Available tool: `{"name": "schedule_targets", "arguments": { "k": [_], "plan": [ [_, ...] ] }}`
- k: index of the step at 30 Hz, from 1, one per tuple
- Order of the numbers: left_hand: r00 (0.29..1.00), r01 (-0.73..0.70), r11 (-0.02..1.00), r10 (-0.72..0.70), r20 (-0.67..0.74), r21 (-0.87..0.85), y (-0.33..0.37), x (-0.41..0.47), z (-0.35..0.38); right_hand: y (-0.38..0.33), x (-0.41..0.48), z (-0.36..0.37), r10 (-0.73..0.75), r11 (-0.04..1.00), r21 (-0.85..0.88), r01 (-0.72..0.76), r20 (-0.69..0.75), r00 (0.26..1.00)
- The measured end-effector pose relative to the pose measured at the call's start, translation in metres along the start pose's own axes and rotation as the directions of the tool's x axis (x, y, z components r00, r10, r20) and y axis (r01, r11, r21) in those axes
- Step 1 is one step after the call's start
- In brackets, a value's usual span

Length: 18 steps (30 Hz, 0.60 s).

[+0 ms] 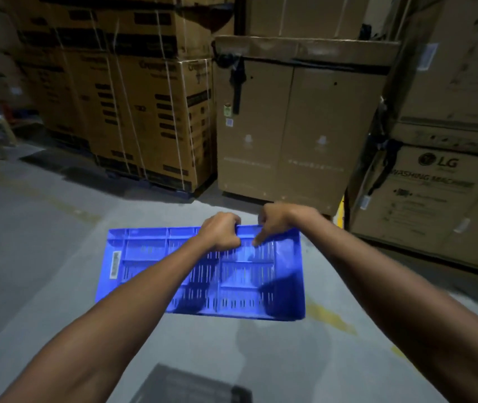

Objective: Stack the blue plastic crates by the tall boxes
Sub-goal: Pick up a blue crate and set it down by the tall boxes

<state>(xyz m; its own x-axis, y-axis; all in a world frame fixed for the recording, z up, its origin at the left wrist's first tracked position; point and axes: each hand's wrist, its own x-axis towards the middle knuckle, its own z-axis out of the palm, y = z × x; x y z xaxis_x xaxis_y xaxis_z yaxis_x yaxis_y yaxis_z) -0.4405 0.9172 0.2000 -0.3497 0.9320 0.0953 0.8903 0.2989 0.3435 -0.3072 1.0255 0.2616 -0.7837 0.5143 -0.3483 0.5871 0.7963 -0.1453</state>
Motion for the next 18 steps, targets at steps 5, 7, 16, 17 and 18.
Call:
{"name": "schedule_targets", "arguments": {
  "k": [5,7,16,17,18],
  "plan": [
    [0.996,-0.080,0.996,0.078,0.036,0.046,-0.009,0.073,0.000,0.009,0.076,-0.001,-0.010,1.000,0.022,0.011,-0.038,0.999],
    [0.992,-0.090,0.996,0.090,0.083,-0.003,-0.023,0.106,0.002,0.023,0.108,-0.011,-0.001,0.999,0.055,0.004,-0.062,0.998],
    [0.918,-0.044,0.998,0.060,0.393,-0.051,-0.101,0.278,0.032,0.113,0.250,-0.052,-0.084,0.978,-0.206,0.028,-0.265,0.961],
    [0.921,-0.036,0.999,0.032,0.389,0.001,-0.104,0.299,0.039,0.125,0.265,-0.055,-0.093,0.976,-0.218,0.029,-0.287,0.954],
    [0.931,-0.037,0.998,0.016,0.364,0.050,-0.105,0.321,0.044,0.137,0.280,-0.061,-0.098,0.972,-0.234,0.026,-0.302,0.948]
  ]
}}
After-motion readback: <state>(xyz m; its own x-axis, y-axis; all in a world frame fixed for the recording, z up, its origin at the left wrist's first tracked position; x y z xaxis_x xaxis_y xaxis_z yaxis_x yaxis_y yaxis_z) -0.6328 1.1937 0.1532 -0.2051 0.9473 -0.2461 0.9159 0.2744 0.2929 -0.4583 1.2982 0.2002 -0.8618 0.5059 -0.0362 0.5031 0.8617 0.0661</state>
